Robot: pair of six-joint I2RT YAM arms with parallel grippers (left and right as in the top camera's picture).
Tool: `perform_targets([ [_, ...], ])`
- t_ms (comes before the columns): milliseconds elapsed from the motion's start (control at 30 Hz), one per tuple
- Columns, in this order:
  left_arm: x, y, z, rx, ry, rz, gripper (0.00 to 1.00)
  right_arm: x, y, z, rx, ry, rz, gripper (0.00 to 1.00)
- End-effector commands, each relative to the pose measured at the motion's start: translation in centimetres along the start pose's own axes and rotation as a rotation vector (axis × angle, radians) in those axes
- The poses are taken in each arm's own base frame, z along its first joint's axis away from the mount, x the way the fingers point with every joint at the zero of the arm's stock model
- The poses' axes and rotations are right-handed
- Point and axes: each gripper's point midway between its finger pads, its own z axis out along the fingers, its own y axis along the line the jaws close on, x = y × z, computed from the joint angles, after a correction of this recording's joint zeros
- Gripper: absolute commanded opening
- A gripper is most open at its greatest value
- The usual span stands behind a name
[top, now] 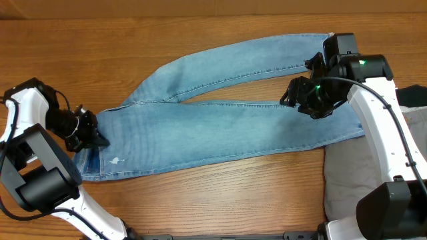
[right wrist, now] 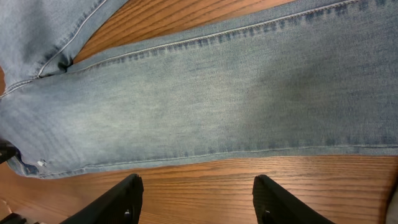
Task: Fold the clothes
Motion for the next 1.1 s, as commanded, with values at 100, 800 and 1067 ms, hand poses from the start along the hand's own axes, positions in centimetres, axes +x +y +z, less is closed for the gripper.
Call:
perform_targets([
  [100, 1.0, 0.3, -4.0, -0.097, -0.151, 0.021, 0.07, -0.5, 1.1, -0.8, -0.018, -0.031, -0.061, 0.64],
  [800, 6.6, 11.5, -2.4, -0.098, -0.367, -0.485, 0.64, -0.4, 1.0, -0.8, -0.016, -0.026, -0.059, 0.67],
  [1067, 3.2, 13.3, -1.0, -0.056, -0.524, -0.490, 0.71, -0.4, 1.0, -0.8, -0.016, -0.027, -0.059, 0.67],
])
